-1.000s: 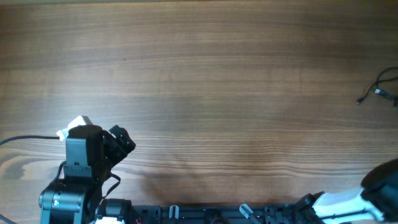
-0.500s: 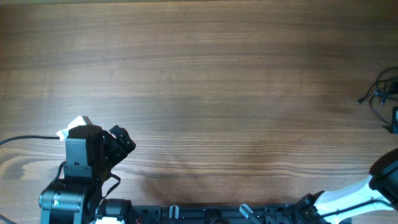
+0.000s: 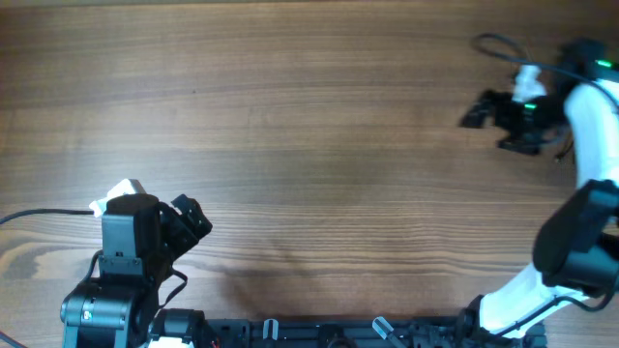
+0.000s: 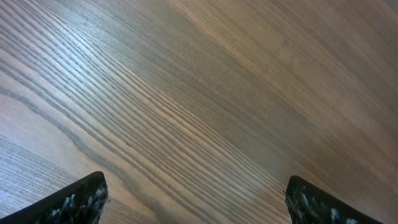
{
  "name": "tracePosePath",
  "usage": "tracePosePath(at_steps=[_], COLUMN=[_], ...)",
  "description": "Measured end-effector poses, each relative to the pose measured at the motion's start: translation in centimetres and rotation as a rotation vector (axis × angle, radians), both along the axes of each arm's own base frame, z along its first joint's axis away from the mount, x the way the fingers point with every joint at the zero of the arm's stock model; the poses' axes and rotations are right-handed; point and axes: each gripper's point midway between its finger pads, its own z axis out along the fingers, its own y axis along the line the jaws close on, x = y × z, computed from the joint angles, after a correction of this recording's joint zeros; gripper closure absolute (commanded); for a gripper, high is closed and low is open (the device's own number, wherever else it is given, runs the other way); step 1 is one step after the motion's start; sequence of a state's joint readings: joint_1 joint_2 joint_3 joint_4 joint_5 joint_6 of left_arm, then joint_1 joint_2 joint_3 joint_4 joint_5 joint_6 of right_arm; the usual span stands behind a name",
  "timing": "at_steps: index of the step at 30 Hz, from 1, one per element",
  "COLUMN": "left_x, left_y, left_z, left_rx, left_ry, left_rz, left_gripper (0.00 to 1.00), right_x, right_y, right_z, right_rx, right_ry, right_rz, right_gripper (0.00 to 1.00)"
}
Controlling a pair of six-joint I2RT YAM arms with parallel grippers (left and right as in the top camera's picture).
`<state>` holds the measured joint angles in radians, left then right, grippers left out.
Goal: Untangle cables
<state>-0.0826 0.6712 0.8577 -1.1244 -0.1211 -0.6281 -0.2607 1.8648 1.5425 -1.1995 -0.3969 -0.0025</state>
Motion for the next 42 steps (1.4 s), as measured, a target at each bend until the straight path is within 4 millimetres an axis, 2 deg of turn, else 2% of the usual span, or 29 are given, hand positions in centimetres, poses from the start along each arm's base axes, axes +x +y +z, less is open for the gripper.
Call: tracePosePath(at_steps=[2, 6, 9, 11, 15, 17, 20, 23, 27, 30, 35, 39, 42], left_x=[0.1, 0.2, 0.2, 0.2, 0.2, 0.2, 0.2, 0.2, 0.2, 0.3, 0.3, 0.3, 0.3], left_y=[-0.1, -0.3, -0.3, -0.4, -0.5, -0.6, -0.7, -0.7, -0.7, -0.7, -0.7, -0.7, -0.7], left_z=[0.1, 0.1, 0.1, 0.1, 0.1, 0.1, 0.1, 0.1, 0.1, 0.1, 0.1, 0.1, 0.2], left_rx=[0.005, 0.01, 0.014, 0.012, 0.006, 0.003, 0.001, 0.006, 0.008, 0.008, 0.008, 0.008, 0.008], left_ry=[-0.003, -0.007, -0.006, -0.006, -0.006, -0.006, -0.005, -0.004, -0.007, -0.008, -0.008, -0.008, -0.008], left_rz=[-0.014, -0.047, -0.052, -0.055, -0.059, -0.062, -0.065, -0.073, -0.076, -0.076, -0.076, -0.076, -0.076], left_gripper=[0.06, 0.07, 0.07, 0.07, 0.07, 0.07, 0.08, 0.08, 0.08, 0.07, 0.07, 0.07, 0.07], right_x=[0.5, 0.2, -1.2, -3.1, -5.5, -6.5, -7.9, -11.3, -15.8, -18.9, -23.3, -25.4, -26.0], right_y=[5.4, 14.3, 20.3, 24.1, 27.5, 28.6, 28.1, 25.5, 21.7, 18.3, 13.8, 11.0, 9.9], right_z=[-0.1, -0.1, -0.1, -0.1, 0.2, 2.2, 8.5, 15.7, 20.4, 22.7, 24.9, 24.0, 23.9], right_rx=[-0.026, -0.048, -0.054, -0.07, -0.112, -0.109, -0.076, -0.04, -0.03, -0.048, -0.057, -0.103, -0.124], right_ry=[-0.019, -0.077, -0.109, -0.117, -0.142, -0.201, -0.358, -0.522, -0.632, -0.712, -0.833, -0.814, -0.819], right_rz=[0.163, 0.393, 0.521, 0.61, 0.699, 0.727, 0.713, 0.686, 0.644, 0.583, 0.5, 0.445, 0.417], right_gripper=[0.0, 0.0, 0.0, 0.0, 0.0, 0.0, 0.0, 0.0, 0.0, 0.0, 0.0, 0.0, 0.0])
